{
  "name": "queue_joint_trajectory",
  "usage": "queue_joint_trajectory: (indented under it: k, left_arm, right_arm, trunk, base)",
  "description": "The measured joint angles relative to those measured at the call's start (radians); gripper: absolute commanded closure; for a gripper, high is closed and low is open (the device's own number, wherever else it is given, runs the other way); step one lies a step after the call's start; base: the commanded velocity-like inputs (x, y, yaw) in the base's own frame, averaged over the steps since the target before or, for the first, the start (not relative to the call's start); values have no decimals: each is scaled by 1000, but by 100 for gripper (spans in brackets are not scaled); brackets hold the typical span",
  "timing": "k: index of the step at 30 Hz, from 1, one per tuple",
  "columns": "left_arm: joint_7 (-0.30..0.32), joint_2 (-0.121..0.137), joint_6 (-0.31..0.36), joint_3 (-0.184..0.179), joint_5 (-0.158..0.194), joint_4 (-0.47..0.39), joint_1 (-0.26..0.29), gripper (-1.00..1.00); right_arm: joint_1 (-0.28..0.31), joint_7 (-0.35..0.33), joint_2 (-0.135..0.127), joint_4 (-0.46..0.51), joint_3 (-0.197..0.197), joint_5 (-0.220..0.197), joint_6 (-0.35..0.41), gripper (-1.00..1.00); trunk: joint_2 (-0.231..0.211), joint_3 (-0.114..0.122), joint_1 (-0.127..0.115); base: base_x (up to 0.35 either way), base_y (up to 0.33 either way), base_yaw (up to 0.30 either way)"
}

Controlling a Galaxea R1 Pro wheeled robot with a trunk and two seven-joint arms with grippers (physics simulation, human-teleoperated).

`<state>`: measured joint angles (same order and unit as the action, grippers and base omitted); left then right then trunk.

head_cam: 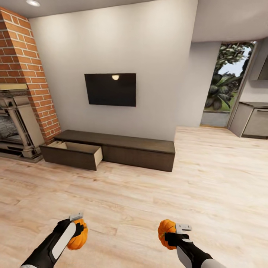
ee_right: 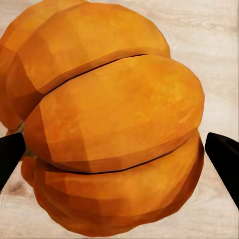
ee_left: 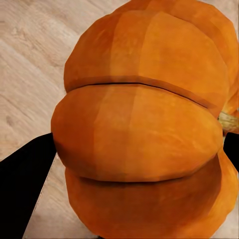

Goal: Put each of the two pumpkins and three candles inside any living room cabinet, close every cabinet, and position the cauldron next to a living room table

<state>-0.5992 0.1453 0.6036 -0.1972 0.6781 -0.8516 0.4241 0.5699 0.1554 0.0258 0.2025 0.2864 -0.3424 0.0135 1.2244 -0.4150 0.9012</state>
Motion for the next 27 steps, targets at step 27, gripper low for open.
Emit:
queue_joint_trajectory:
  k: [27]
  left_arm:
    - [59,10,1,5,-52,11,29,100]
  right_arm:
    - [0,-1,3,7,-4,0,-16,100]
  trunk:
    - [0,0,0]
  base:
    - [245,146,42]
